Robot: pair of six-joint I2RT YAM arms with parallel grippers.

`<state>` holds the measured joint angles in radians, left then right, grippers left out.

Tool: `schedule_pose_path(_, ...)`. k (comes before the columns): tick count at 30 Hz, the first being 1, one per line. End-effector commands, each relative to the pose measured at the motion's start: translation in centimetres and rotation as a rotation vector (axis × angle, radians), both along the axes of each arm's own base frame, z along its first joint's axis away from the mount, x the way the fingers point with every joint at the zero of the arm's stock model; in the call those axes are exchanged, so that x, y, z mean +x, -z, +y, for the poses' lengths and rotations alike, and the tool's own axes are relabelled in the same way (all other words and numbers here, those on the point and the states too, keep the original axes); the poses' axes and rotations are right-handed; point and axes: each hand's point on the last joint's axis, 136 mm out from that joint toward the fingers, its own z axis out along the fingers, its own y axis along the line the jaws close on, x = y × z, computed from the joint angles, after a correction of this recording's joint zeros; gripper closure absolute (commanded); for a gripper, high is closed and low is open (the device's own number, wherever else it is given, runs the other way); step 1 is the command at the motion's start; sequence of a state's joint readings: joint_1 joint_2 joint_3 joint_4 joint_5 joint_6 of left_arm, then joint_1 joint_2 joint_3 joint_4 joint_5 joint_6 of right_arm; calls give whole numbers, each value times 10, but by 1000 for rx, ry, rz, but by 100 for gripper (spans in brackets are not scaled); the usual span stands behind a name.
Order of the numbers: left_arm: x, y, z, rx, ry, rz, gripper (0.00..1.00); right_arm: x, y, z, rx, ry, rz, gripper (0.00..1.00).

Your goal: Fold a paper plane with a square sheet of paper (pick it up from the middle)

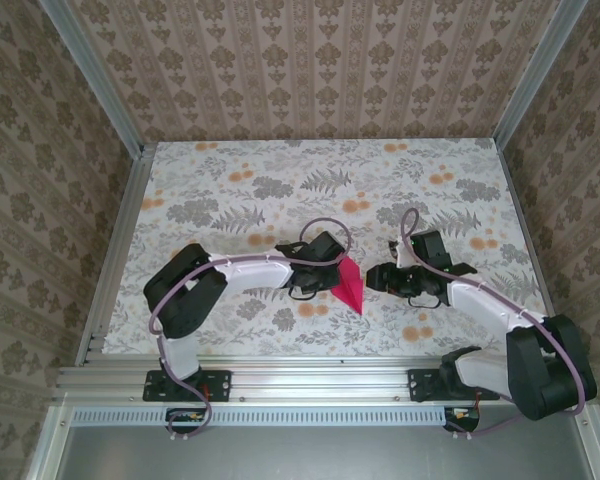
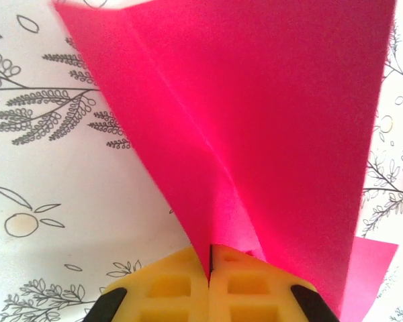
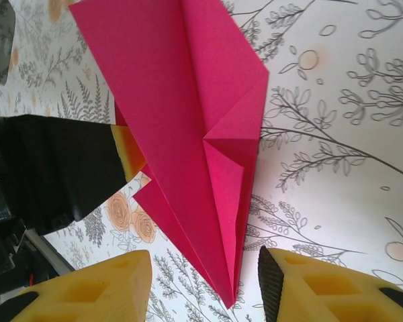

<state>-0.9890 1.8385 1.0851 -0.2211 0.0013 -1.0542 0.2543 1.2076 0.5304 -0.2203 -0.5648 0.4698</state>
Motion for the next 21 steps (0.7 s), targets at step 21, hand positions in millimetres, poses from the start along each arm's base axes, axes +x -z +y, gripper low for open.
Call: schedule_pose_path(21, -1, -5, -4, -66, 88, -12, 100, 15, 20, 33, -1, -126, 51, 45)
